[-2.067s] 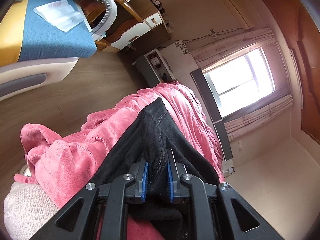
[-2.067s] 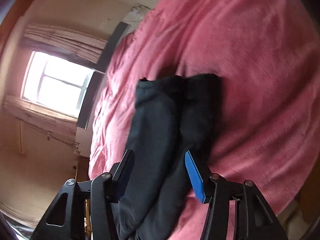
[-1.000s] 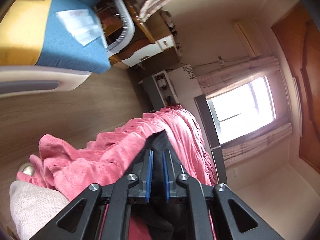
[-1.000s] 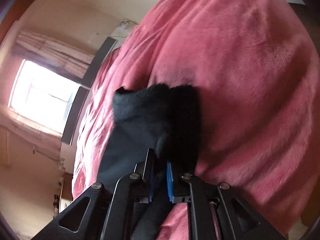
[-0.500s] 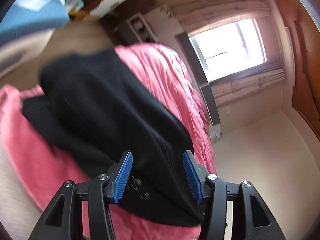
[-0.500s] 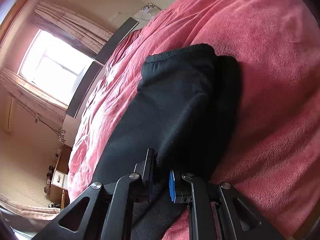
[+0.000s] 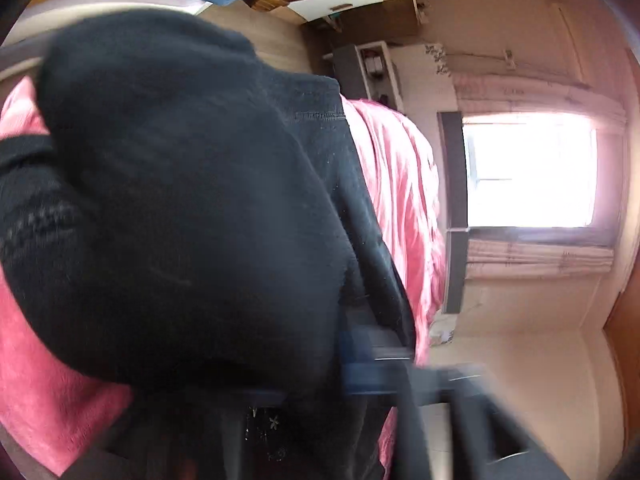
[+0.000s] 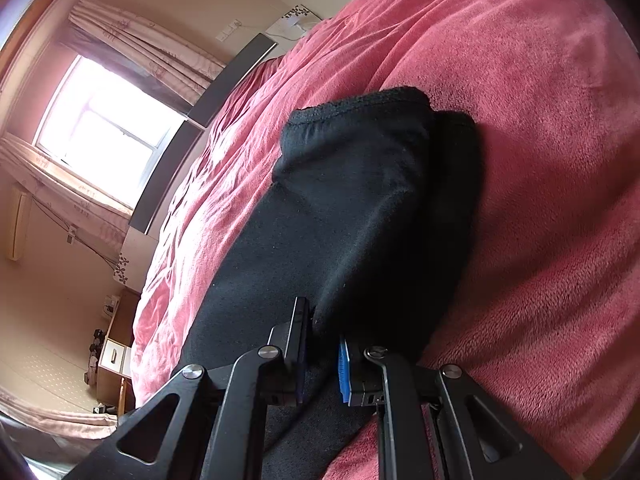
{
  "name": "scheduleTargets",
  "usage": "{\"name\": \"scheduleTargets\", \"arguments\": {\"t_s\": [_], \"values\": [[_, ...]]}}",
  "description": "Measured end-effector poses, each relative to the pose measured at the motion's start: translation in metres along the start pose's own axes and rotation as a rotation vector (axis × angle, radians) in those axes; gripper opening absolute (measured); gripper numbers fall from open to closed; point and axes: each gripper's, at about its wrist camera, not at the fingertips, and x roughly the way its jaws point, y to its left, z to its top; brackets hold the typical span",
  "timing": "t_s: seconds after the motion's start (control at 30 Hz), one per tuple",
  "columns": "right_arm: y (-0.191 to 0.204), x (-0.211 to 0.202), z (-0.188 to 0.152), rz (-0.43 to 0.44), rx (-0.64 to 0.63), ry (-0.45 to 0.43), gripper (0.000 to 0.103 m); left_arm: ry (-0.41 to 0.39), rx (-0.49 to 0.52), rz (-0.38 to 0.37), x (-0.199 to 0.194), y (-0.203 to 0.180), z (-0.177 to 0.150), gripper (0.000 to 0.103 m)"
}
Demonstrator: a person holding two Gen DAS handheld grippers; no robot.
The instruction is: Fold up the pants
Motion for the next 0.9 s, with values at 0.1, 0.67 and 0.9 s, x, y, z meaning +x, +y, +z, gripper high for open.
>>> {"name": "scheduleTargets", "arguments": {"t_s": [0.1, 0.67, 0.9], "values": [[0.0, -0.001, 0.0, -0.004, 0.002, -0.003, 0.014, -0.035, 0.158, -0.139, -0.027, -0.039, -0.006, 0.012], [0.002, 0.001, 0.0, 0.0, 0.0, 0.014, 0.017, -0.093, 0.442, 0.117, -0.046, 0.022, -0.055, 0.041], [0.018, 0.002, 0.007, 0.068, -0.065, 0.06, 0.007, -0.097, 0.394, 0.073, -0.051, 0.008, -0.034, 0.016]]}}
